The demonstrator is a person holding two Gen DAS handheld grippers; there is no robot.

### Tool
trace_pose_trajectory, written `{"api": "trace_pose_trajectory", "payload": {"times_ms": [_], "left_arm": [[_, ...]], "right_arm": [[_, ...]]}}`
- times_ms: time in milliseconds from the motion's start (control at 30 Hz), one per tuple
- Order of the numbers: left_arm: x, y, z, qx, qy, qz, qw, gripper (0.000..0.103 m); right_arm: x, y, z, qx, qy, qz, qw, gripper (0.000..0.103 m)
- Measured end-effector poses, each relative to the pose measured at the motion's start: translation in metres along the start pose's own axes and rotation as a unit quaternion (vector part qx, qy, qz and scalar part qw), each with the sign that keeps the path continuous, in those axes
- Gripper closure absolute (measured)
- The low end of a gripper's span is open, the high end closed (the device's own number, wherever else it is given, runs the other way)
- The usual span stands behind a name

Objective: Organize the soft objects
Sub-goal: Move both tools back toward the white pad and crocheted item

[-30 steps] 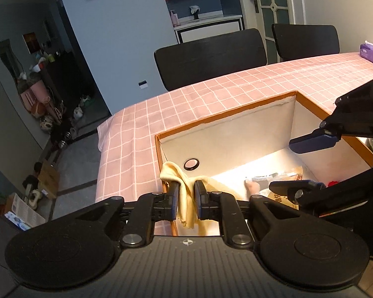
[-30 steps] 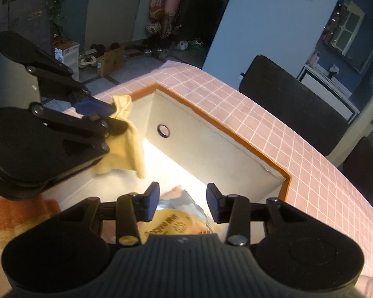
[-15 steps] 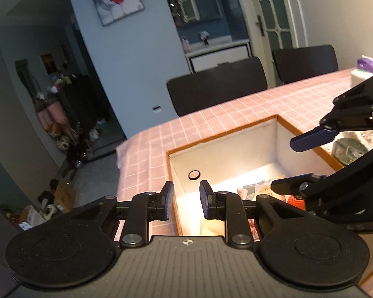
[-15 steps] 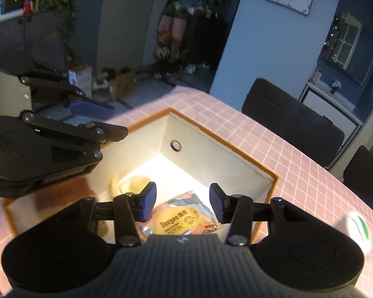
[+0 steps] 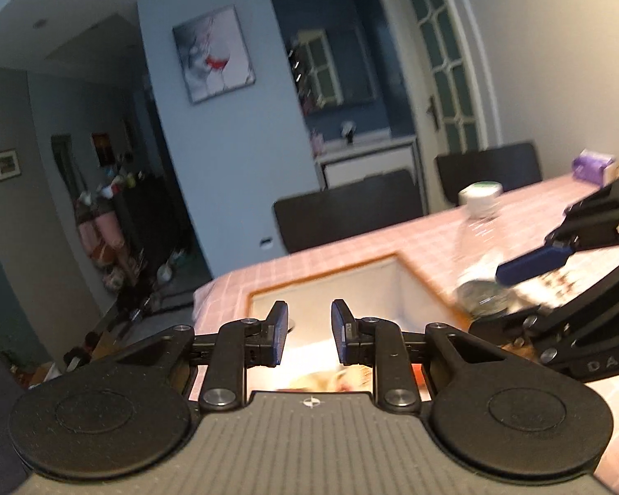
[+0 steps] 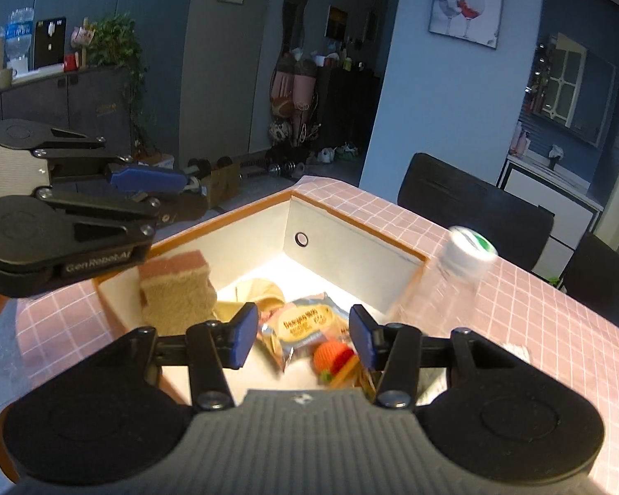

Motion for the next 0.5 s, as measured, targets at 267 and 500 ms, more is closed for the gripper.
{"api": "trace_pose_trajectory", "payload": {"times_ms": [267, 500], "left_arm": [[-0.019, 0.015, 0.06, 0.017, -0.04, 0.055, 0.9976, 0.074], [-0.011, 0.018, 0.113, 0.022, -0.087, 0.063, 0.994, 0.074]], "right_arm": [[-0.051, -0.039, 0.037, 0.035, -0.013, 0.005, 0.999, 0.048], [-0.077, -0.072, 0.079, 0.064, -0.049, -0.02, 0.997, 0.044]]}}
Point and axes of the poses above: each gripper's, at about its wrist camera, not at the fingertips, and x roughly the way its jaws point, z to its right, y to its top, the point moved 5 cm from there along x, roughly the way its jaws point, and after that the axes turned 13 degrees about x, right-handed, at the moved point
